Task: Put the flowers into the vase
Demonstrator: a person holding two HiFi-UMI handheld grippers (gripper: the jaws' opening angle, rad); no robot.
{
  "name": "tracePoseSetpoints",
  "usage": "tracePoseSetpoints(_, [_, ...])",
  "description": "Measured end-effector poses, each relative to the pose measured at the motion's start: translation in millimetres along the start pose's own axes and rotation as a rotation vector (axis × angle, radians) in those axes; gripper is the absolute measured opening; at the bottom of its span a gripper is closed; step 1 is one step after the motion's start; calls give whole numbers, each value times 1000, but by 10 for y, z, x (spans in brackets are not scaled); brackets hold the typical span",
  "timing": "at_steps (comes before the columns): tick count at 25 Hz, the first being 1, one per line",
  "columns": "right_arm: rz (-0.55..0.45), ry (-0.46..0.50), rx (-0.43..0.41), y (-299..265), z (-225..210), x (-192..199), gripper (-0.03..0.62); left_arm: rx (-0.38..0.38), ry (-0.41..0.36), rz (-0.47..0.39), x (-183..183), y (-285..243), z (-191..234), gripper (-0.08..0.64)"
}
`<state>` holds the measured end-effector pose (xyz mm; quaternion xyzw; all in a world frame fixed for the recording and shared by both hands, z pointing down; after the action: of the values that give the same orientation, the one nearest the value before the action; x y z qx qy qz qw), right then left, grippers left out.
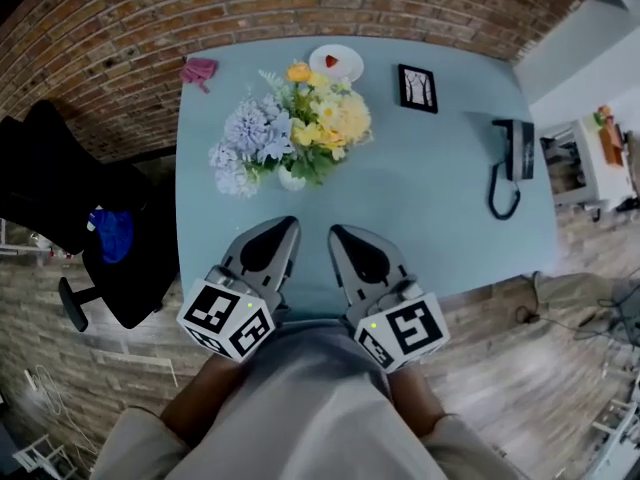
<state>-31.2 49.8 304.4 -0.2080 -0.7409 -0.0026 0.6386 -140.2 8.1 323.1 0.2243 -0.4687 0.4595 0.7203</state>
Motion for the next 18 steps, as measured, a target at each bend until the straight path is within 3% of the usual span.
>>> tracePoseSetpoints(6, [15, 22, -49, 49, 23, -95, 23, 12, 1, 12, 37, 45, -45, 12])
tracePoseSetpoints(18, [55, 50, -109, 66, 54, -67, 23, 2, 86, 3, 89, 80, 25, 12])
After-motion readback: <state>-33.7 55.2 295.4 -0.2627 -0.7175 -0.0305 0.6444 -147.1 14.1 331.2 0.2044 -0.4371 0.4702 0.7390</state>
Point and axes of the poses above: the fingertips, and each gripper's own axes: y backward along the fingers, z to its left, x out of its underside, the point moved 5 cm from there along y, backward along the fingers, and after that the axes turned 9 degrees about x, right-handed, at the moved point
